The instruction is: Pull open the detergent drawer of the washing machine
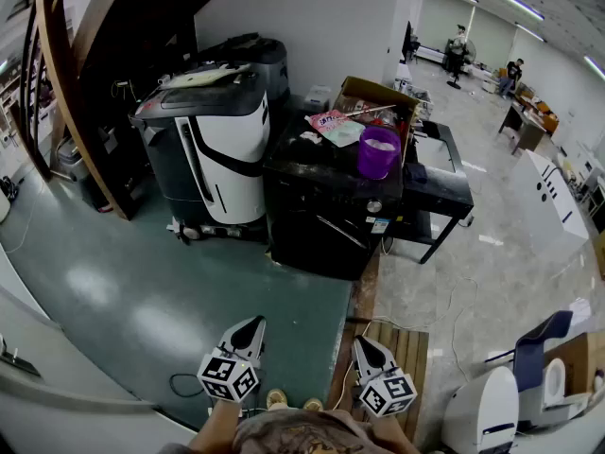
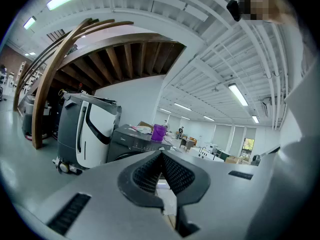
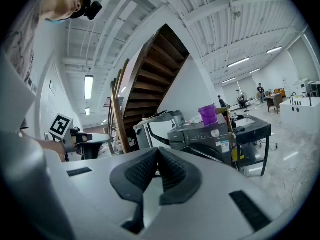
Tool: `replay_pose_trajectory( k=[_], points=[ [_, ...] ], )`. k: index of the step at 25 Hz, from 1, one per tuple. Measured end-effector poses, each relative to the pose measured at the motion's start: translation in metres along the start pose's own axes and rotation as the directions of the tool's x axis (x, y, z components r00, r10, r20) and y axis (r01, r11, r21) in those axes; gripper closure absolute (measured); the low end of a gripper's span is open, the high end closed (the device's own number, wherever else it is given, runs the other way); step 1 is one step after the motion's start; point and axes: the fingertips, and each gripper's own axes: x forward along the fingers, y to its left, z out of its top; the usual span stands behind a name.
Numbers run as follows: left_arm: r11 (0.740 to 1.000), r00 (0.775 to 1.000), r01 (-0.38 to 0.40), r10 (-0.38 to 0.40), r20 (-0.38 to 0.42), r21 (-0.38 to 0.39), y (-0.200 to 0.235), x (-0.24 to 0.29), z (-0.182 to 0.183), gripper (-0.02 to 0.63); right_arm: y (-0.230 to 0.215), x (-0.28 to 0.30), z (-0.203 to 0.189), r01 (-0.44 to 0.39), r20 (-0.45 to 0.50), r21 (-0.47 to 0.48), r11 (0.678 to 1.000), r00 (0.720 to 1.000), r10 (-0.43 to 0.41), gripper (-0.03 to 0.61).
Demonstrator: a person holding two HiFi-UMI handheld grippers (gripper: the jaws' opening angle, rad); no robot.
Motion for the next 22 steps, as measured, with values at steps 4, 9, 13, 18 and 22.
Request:
replay_pose_trajectory(
  k=[4, 9, 13, 18, 22],
  points=[
    [1.000, 1.000, -0.001, 0.001, 0.003, 0.003, 0.000, 0.005, 0.003, 0.592, -0.004, 0.004, 0.003, 0.001, 0.001, 0.000, 1.000, 1.000, -0.001, 0.577],
    [1.000, 1.000, -0.006, 0.006, 0.009, 0.007, -0.006, 0.010, 0.005, 0.592, -0.005, 0.006, 0.011, -0.035, 0.019, 0.008, 0.999, 0.999, 0.034, 0.575],
    [1.000, 1.000, -0.021, 0.021, 0.013, 0.005, -0.014, 0.012, 0.001, 0.592, -0.006, 0.006, 0.010, -0.072, 0.010, 0.006, 0.997, 0.997, 0.072, 0.575],
    [0.999, 0.999, -0.041, 0.041, 0.025, -0.007, -0.026, 0.014, -0.012, 0.592, -0.014, 0.000, 0.006, -0.114, 0.004, -0.008, 0.993, 0.993, 0.114, 0.575],
    [0.999, 0.999, -0.038, 0.038, 0.020, -0.010, -0.038, 0.021, -0.017, 0.592, -0.026, -0.005, 0.006, -0.105, -0.004, 0.003, 0.994, 0.994, 0.105, 0.575]
  ],
)
